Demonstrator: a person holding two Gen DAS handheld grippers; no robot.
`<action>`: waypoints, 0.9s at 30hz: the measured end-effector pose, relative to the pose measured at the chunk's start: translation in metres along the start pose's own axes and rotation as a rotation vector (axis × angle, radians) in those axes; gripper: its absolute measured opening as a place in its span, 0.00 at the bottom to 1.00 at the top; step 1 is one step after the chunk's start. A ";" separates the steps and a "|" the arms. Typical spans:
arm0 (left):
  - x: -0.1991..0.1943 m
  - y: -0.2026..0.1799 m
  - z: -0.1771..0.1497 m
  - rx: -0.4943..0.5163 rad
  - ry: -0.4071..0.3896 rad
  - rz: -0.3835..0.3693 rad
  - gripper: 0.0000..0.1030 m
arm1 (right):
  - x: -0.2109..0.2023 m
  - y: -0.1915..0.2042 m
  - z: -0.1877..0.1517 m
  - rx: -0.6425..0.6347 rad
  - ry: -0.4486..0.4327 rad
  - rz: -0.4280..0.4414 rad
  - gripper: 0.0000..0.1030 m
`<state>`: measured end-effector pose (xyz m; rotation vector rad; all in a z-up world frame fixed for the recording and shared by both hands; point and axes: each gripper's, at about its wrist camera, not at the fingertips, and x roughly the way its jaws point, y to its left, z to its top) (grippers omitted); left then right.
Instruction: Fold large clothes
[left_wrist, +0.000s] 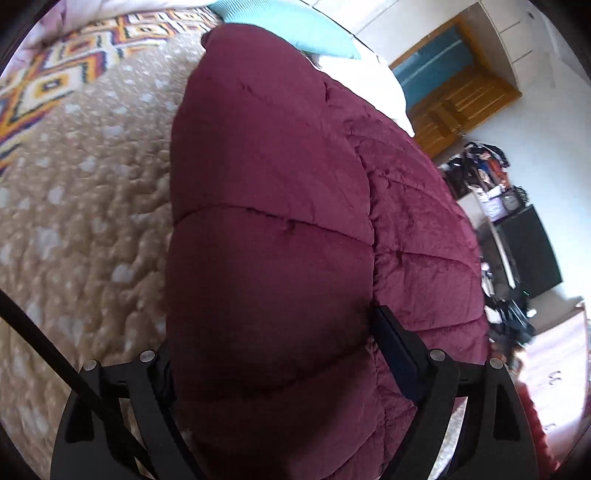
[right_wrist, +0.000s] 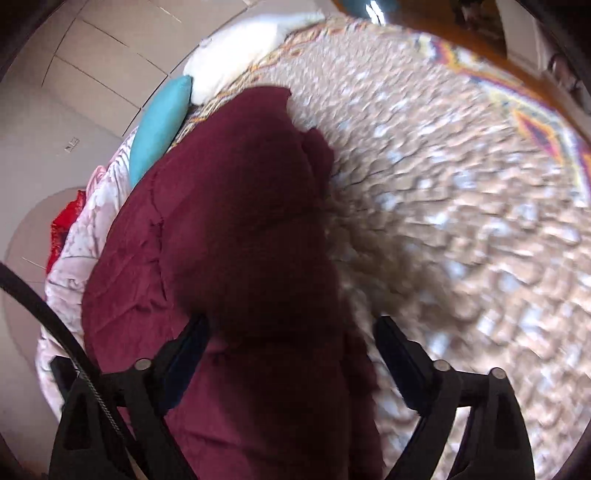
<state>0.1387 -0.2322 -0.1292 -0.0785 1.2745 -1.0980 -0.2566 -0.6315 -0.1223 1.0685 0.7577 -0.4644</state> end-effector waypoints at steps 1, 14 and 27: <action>0.001 0.001 0.002 -0.004 0.005 -0.007 0.84 | 0.006 0.004 0.006 -0.004 -0.001 0.020 0.99; -0.013 -0.046 0.034 0.091 -0.205 0.084 0.44 | -0.005 0.096 0.041 -0.193 -0.147 -0.038 0.40; 0.011 -0.014 0.041 -0.006 -0.142 0.143 0.63 | 0.039 0.092 0.044 -0.118 -0.162 -0.099 0.46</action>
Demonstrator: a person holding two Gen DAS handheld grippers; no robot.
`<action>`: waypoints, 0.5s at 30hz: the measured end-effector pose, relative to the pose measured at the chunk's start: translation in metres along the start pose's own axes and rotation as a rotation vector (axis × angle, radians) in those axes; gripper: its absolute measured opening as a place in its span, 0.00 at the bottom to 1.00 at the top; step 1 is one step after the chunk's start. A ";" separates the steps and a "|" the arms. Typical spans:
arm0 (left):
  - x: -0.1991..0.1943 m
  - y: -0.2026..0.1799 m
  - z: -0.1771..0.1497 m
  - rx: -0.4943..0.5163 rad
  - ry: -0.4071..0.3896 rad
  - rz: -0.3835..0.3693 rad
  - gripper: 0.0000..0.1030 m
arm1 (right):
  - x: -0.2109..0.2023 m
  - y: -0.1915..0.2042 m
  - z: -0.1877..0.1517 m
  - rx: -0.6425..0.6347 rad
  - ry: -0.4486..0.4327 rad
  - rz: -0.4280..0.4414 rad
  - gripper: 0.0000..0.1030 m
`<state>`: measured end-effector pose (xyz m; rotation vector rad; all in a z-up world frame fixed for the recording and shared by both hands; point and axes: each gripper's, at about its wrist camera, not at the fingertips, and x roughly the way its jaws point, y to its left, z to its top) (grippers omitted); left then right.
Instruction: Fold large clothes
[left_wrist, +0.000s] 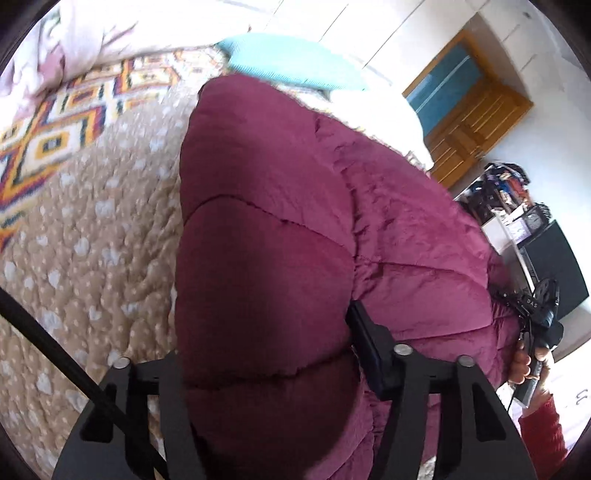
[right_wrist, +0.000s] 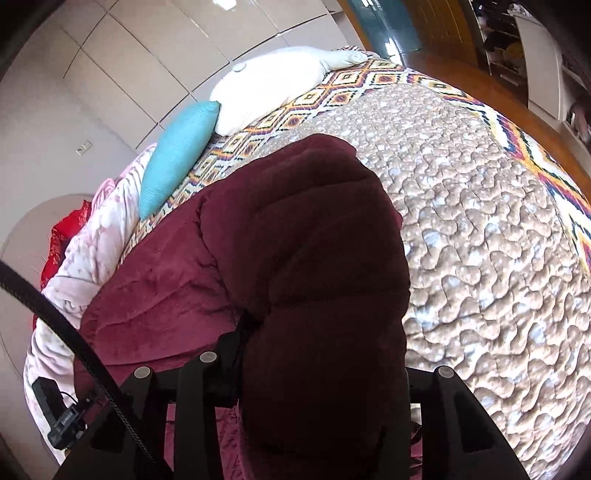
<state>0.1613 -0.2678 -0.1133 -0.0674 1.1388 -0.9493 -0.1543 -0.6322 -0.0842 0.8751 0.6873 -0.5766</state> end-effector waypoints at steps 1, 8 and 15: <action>0.002 0.000 -0.001 -0.014 0.006 -0.002 0.66 | 0.006 -0.001 -0.003 0.000 0.013 -0.022 0.55; -0.027 -0.006 -0.012 0.005 -0.024 0.058 0.69 | -0.023 -0.021 -0.009 0.104 -0.024 -0.063 0.76; -0.092 -0.042 -0.045 0.223 -0.276 0.373 0.73 | -0.099 -0.010 -0.036 0.013 -0.139 -0.178 0.80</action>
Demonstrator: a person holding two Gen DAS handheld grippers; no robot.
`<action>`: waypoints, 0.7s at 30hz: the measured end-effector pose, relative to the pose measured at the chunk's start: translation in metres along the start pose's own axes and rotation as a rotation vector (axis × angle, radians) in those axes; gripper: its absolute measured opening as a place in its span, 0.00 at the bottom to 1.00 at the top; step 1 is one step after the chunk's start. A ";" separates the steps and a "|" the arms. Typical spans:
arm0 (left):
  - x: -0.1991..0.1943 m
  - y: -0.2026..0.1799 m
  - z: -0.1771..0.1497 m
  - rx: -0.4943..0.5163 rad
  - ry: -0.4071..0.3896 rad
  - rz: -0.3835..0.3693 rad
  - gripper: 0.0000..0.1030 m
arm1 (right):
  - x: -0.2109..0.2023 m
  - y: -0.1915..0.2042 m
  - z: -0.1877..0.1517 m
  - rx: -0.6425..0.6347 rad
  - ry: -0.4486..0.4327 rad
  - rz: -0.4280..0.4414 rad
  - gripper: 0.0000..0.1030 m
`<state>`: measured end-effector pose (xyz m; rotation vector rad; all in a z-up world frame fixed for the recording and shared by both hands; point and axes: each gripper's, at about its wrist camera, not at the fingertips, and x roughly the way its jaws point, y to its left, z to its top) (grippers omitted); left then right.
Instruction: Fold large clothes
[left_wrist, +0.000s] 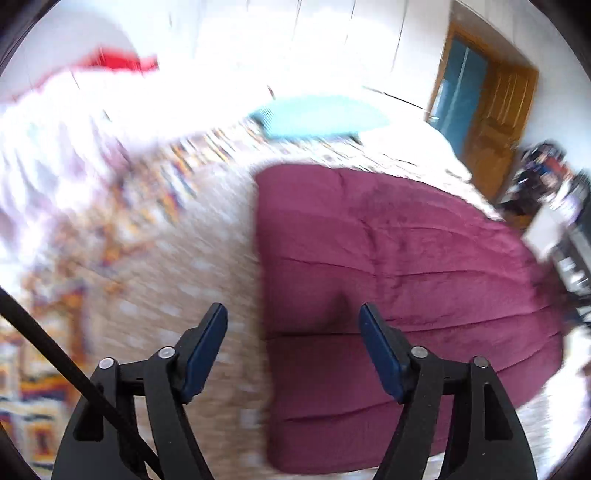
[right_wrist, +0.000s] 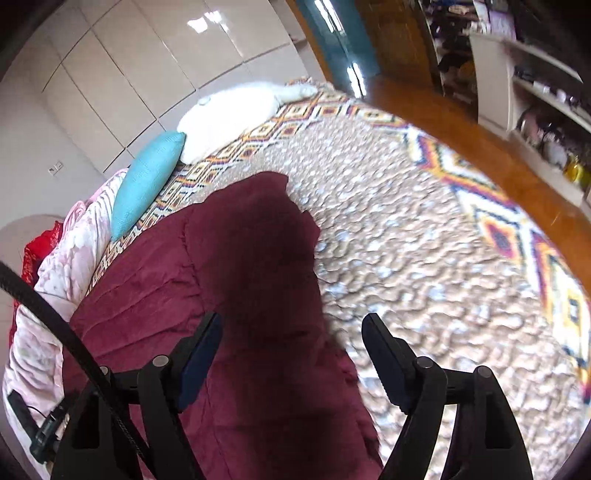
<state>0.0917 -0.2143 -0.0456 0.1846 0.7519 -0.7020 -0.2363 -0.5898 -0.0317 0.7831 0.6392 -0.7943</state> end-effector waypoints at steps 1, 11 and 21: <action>-0.006 -0.001 -0.004 0.025 -0.029 0.065 0.74 | -0.008 0.004 -0.007 -0.019 0.002 -0.011 0.80; 0.022 0.021 -0.021 -0.102 0.097 0.051 0.80 | -0.003 0.090 -0.098 -0.203 0.096 -0.047 0.72; -0.003 0.017 -0.024 -0.080 0.006 0.106 0.84 | -0.014 0.109 -0.124 -0.303 0.029 -0.116 0.75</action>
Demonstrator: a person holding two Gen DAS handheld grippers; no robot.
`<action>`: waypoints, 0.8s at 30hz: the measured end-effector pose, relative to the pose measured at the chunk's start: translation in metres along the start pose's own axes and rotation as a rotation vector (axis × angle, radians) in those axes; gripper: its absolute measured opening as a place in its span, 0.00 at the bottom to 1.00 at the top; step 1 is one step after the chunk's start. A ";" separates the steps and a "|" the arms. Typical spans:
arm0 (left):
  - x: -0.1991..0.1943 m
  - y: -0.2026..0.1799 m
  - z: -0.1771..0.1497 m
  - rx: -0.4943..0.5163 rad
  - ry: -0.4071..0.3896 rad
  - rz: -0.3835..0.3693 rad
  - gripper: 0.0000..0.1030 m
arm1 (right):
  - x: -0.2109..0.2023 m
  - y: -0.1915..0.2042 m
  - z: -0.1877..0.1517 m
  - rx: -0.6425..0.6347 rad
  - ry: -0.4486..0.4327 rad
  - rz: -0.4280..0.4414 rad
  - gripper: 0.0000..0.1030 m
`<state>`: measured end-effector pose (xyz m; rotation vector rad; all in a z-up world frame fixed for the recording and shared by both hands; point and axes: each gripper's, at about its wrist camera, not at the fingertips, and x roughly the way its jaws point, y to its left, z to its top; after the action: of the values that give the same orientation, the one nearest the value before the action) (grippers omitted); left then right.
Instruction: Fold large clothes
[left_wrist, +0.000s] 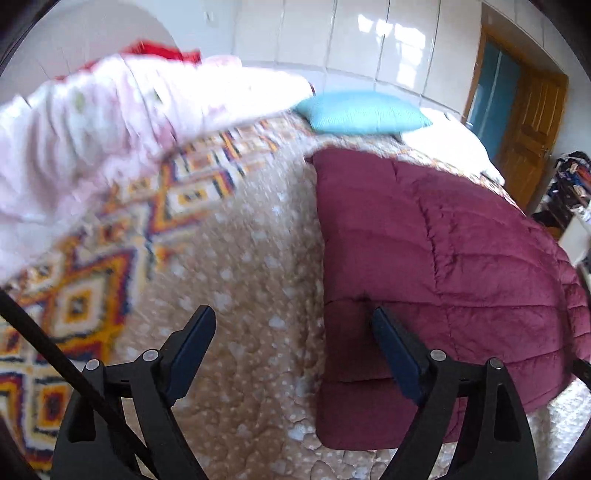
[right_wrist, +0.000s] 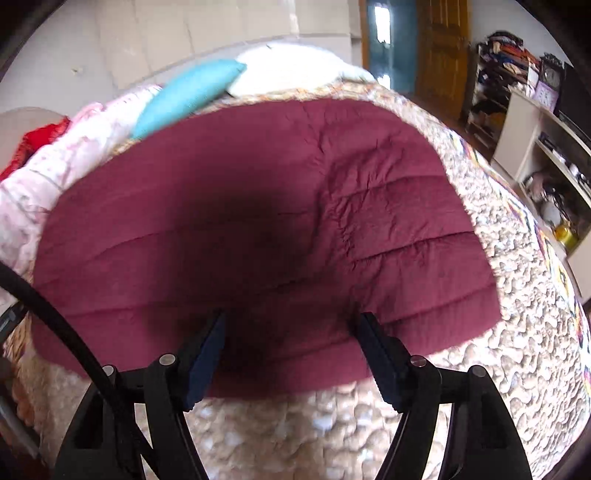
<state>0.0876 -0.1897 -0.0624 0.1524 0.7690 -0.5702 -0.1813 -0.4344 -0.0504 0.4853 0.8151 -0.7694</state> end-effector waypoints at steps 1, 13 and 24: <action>-0.014 -0.005 -0.001 0.020 -0.053 0.034 0.84 | -0.009 0.000 -0.006 -0.016 -0.019 -0.001 0.75; -0.171 -0.042 -0.070 0.031 -0.233 -0.065 0.89 | -0.088 -0.014 -0.099 -0.127 -0.162 -0.040 0.77; -0.282 -0.115 -0.126 0.174 -0.399 0.016 0.90 | -0.123 -0.026 -0.150 -0.054 -0.163 0.074 0.78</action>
<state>-0.2147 -0.1230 0.0517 0.1975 0.3309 -0.6277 -0.3260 -0.3020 -0.0463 0.3969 0.6614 -0.7074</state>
